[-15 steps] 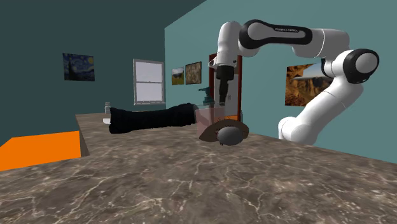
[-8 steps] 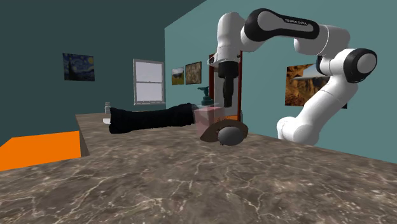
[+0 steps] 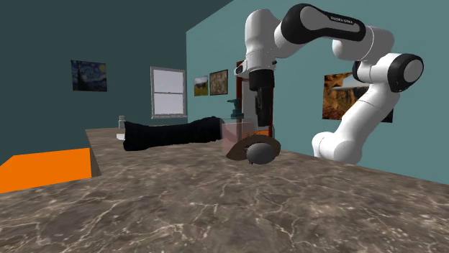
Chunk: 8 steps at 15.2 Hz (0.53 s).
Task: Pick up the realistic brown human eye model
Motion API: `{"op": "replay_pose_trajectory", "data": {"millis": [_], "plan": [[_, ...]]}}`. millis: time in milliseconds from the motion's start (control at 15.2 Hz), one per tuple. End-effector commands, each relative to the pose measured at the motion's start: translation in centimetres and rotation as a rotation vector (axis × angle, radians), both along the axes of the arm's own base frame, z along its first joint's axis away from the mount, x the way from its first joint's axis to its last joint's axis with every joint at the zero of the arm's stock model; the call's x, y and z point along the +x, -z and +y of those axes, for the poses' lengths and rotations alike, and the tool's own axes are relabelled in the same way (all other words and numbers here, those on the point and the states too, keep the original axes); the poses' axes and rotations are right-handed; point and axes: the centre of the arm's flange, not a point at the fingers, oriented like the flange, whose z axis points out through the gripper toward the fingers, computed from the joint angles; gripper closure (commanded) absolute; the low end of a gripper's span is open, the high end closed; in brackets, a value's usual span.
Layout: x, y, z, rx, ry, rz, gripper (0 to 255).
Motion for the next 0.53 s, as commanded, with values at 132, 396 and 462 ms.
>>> {"op": "replay_pose_trajectory", "data": {"millis": [132, 396, 462], "plan": [[0.0, 2.0, 0.1, 0.000, -0.001, 0.001, 0], [0.0, 2.8, 0.1, 0.000, -0.001, 0.001, 255], [0.0, 2.8, 0.1, 0.000, -0.001, 0.001, 255]]}}
